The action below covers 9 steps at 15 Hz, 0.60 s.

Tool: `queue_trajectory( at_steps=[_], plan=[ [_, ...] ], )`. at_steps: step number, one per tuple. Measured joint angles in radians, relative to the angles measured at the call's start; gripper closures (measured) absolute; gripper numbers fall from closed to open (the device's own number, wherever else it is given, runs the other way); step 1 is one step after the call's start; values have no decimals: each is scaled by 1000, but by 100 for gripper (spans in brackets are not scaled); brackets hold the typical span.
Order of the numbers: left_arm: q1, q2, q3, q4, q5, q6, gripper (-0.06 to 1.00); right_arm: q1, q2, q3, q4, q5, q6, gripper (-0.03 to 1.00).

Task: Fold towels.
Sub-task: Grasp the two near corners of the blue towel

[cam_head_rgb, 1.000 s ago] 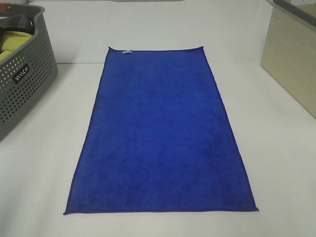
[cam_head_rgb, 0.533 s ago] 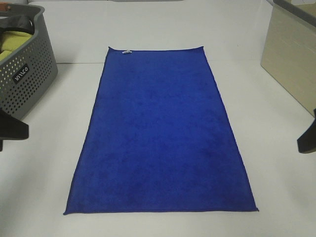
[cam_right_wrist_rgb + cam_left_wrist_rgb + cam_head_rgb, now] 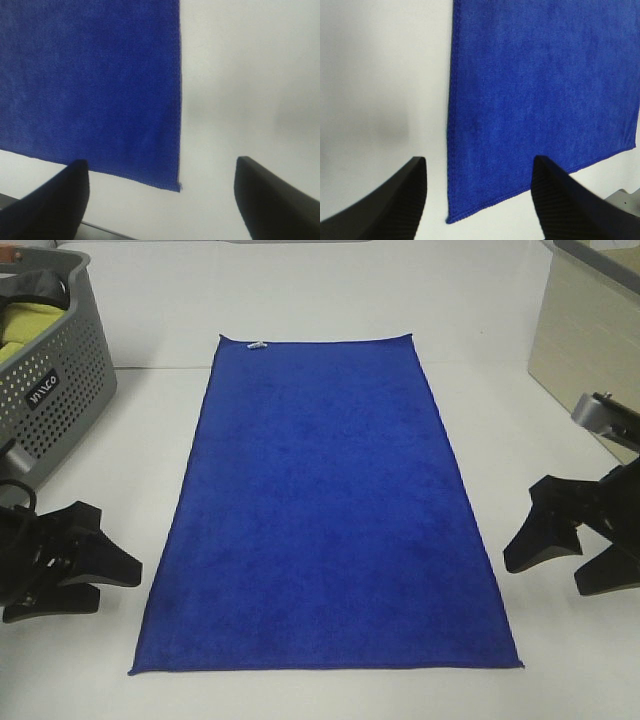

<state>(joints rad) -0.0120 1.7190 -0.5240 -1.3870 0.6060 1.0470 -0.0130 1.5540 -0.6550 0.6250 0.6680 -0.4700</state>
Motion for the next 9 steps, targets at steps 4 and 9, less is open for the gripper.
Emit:
queue_trajectory(
  at_steps=[4, 9],
  plan=[
    [-2, 91, -1, -92, 44, 138, 36, 0, 123, -1, 72, -43, -74, 22],
    [-89, 157, -2, -156, 36, 202, 36, -1, 211, -3, 107, -80, -97, 23]
  ],
)
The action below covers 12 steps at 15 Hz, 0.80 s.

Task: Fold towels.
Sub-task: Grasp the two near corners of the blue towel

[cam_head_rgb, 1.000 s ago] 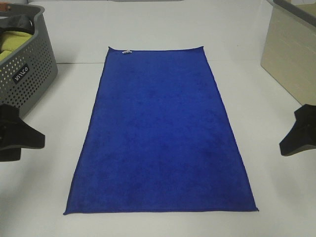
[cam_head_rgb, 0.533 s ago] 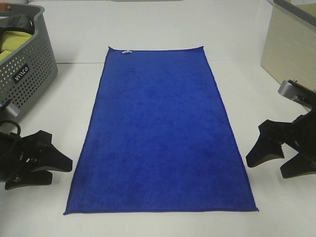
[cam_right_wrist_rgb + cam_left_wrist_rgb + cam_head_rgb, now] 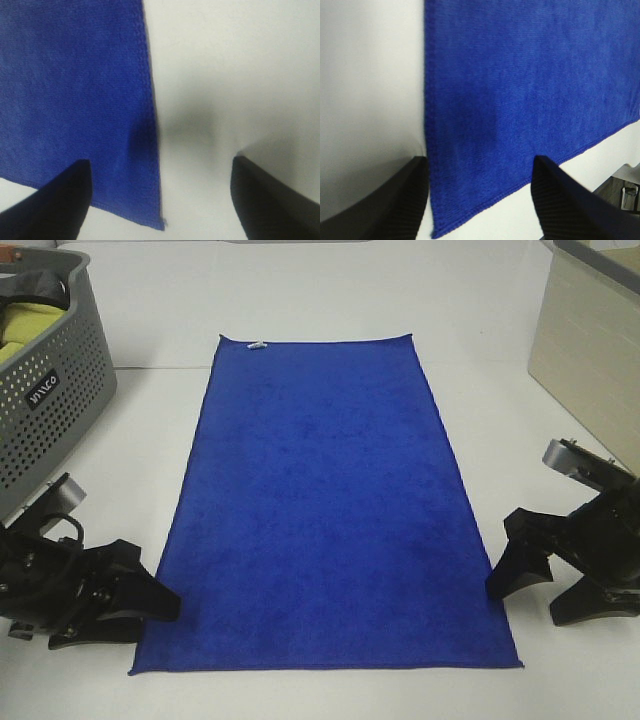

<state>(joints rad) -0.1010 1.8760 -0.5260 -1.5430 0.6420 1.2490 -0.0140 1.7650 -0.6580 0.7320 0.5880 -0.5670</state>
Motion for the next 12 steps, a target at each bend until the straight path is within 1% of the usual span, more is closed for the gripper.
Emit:
queue_trajectory(
  at_steps=[2, 3, 5, 6, 7, 8, 9, 10, 11, 12],
  plan=[
    [-42, 1, -1, -43, -29, 3, 36, 0, 11, 0, 15, 0, -2, 24],
    [-58, 1, -1, -61, -35, 4, 36, 0, 14, 5, 41, -2, -15, 24],
    [-77, 2, -1, -98, -46, 16, 36, -3, 35, 14, 142, 2, -100, 26],
    [-93, 11, -2, -126, -46, 28, 36, -4, 41, 14, 165, 9, -119, 27],
    [-107, 22, -4, -152, -35, 42, 37, -4, 54, 14, 207, 19, -156, 28],
    [-119, 54, -17, -186, 4, 58, 37, -3, 69, 15, 237, 29, -179, 29],
    [-121, 71, -30, -192, 24, 60, 38, 11, 76, 15, 243, 30, -180, 30],
    [-121, 86, -46, -192, 42, 60, 38, 46, 87, 15, 247, 30, -181, 31],
    [-122, 94, -60, -192, 50, 61, 38, 94, 97, 14, 264, 32, -168, 32],
    [-122, 98, -67, -191, 51, 61, 40, 129, 104, 13, 271, 28, -132, 35]
  ],
)
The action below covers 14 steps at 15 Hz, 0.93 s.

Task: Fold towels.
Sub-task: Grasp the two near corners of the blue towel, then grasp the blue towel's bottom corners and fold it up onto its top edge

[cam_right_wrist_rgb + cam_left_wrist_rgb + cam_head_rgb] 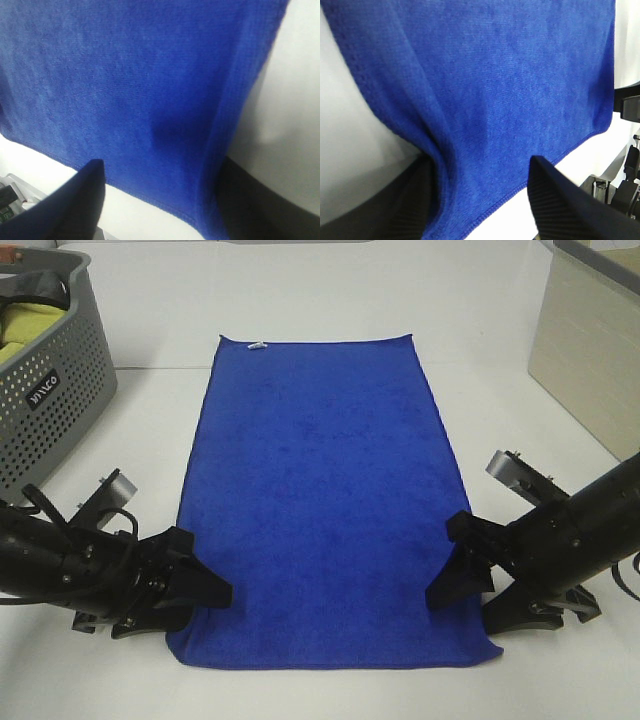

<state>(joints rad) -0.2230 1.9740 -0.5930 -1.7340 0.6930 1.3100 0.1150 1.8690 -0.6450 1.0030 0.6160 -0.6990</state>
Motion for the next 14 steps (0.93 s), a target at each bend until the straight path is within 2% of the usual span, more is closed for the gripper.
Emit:
queue_trajectory(
  at_steps=[1, 2, 3, 4, 5, 6, 7, 10, 12, 14],
  plan=[
    [0, 3, -1, 1, -9, 1, 45, 11, 0, 0, -2, -18, 30, 41],
    [0, 4, -1, 3, -30, 1, 56, 14, 1, 0, -12, -31, 45, 48],
    [0, 7, -1, 9, -54, 2, 72, 15, 6, 0, -19, -42, 53, 57],
    [0, 9, -1, 13, -68, 2, 87, 15, 10, 0, -24, -54, 60, 69],
    [0, 10, -1, 15, -70, 2, 93, 15, 12, 0, -27, -60, 63, 81],
    [0, 10, -1, 15, -70, 2, 93, 15, 12, 0, -27, -60, 63, 81],
    [0, 10, -1, 23, -70, 2, 93, 15, 14, 0, -31, -64, 72, 97],
    [0, -25, 24, 72, -84, -7, 93, 17, -10, 4, -52, -67, 101, 97],
    [0, -91, 75, 82, -103, -10, 93, 17, -44, 21, -102, -67, 117, 97],
    [0, -141, 139, 83, -105, -10, 93, 17, -90, 68, -108, -60, 130, 97]
  ],
)
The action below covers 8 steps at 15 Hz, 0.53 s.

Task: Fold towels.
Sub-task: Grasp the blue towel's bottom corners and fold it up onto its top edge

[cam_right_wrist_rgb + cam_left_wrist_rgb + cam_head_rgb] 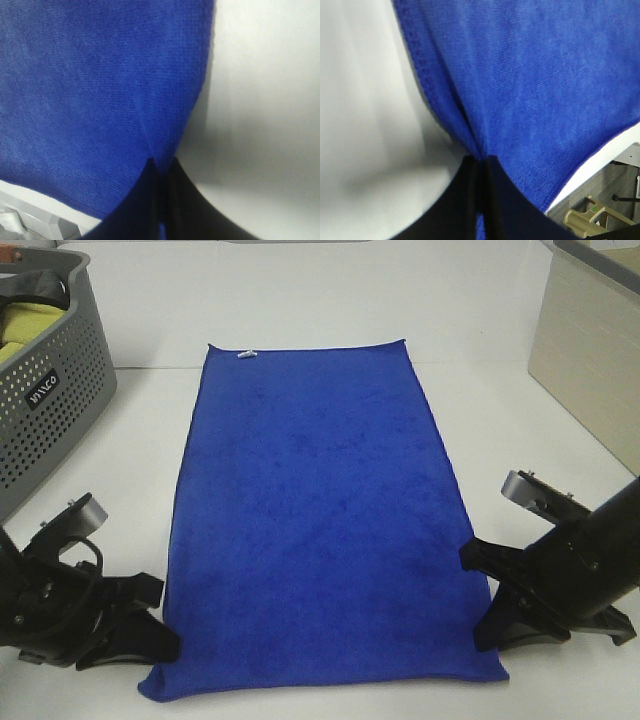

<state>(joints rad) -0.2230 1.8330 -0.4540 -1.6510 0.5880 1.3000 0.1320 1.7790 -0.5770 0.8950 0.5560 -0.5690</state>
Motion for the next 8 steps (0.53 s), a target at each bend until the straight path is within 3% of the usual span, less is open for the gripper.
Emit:
queue_trajectory(
  at_steps=[3, 8],
  plan=[
    [-1, -90, 145, 4, 5, -1, 93, 0, -93, 182, 12, -31, 0, 97],
    [-4, -151, 183, -6, 43, -3, 93, 0, -171, 206, 11, -42, 0, 97]
  ],
)
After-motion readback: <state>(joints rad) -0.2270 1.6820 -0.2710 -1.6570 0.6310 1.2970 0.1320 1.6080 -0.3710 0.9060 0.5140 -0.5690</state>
